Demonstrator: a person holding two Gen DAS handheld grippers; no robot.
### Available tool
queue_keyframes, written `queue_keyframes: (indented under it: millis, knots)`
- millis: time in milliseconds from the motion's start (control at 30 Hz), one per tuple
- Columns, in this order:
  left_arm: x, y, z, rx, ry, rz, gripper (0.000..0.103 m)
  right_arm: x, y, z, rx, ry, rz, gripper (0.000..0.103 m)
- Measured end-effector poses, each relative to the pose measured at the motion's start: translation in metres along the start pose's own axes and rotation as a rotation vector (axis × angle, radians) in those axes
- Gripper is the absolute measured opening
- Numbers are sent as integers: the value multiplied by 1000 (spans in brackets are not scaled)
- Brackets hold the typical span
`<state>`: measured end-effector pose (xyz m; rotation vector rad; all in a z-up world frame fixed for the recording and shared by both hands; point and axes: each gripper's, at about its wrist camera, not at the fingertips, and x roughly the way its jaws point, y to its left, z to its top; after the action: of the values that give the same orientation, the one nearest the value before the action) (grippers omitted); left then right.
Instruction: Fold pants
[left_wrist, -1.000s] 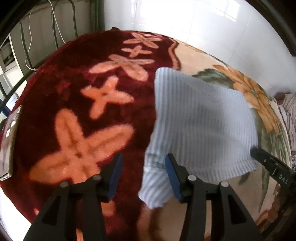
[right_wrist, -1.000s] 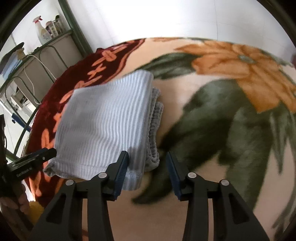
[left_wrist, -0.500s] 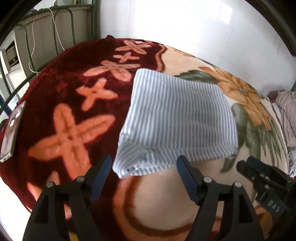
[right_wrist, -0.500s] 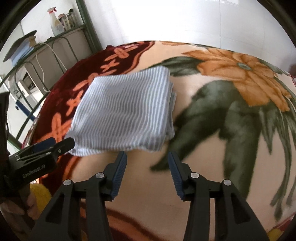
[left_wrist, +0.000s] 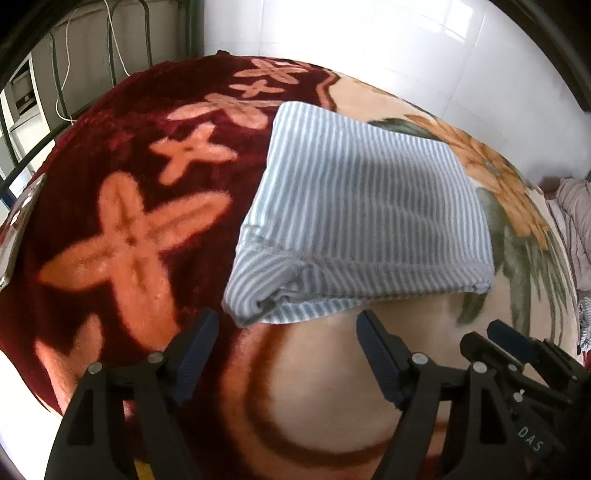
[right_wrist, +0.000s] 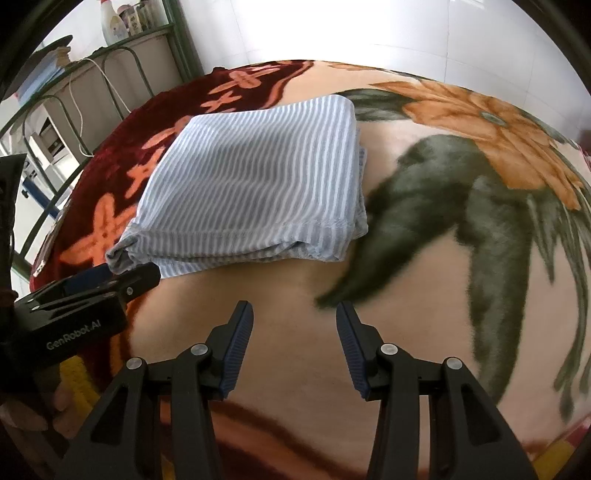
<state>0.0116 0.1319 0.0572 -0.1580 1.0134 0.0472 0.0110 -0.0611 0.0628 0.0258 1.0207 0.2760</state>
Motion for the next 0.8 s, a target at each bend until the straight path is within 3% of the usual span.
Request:
queue_keyframes:
  millis: [800]
  knots:
    - [4,1,-1,8,-25,20,81,11,3,-7,26,30,1,48]
